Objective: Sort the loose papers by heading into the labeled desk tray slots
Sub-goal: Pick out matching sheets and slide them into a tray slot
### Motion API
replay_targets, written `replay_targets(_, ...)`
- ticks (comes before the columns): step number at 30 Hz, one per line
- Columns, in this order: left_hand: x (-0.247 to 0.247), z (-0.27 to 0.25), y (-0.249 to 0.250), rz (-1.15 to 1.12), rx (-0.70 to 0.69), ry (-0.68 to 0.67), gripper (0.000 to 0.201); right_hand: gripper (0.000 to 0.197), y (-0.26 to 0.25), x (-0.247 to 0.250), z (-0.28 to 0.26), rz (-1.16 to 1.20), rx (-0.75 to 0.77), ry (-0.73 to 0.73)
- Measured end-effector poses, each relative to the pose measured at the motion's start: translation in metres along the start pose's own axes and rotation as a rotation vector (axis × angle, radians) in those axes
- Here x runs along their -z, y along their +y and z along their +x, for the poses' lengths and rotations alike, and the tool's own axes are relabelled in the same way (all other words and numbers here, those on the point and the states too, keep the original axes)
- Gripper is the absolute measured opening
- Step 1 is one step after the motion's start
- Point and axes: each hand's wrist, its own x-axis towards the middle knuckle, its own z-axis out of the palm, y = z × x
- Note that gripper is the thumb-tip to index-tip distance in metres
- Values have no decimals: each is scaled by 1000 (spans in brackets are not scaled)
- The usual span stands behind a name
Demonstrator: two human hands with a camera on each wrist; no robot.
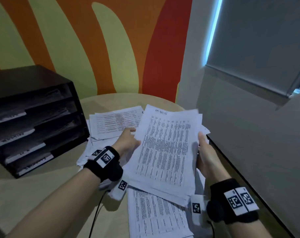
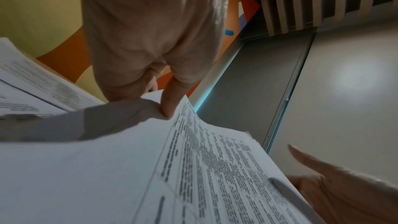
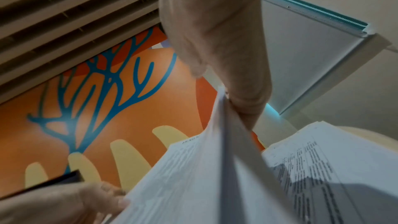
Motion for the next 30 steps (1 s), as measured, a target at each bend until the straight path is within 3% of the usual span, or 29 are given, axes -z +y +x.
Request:
replay_targets(1,3,-2,-2,4,-15,-5,44,66,5,-1,2,-101,1,-20)
replay_targets(2,6,-5,-2,-3,-37,-11,39,64,9,-4,5,-208,25,-45)
replay_targets(4,14,-15,4,0,-103,-3,29,32,9,-11,1,-338,130,-55)
replay_targets(6,29,-19,11,26,-219,55,23,29,-1,-25,-7,-385,240,-42)
replay_targets(9,50,-26,27,-88,-377,90,29,29,-32,-49,-25,-353,455,-5)
replay_targets(14,81,-45,57,-381,-569,198,34,23,-75,-92,-45,-294,748,-68)
replay_targets(17,105,-49,59,-418,-637,233,33,26,-78,-109,-43,-254,754,-140)
replay_targets(20,122,-45,41,-389,-573,181,33,34,-69,-119,-41,-263,645,-234)
replay_targets(22,127,-36,21,-358,-448,147,39,41,-65,-123,-39,-300,605,-238)
replay_targets(24,127,-31,7,-311,-378,196,37,58,-68,-127,-39,-353,638,-202)
replay_targets(28,128,-34,13,-56,-610,250,5,85,-87,-132,-44,-597,991,44)
replay_targets(30,131,-40,26,113,-760,277,30,86,-100,-138,-51,-726,1132,79)
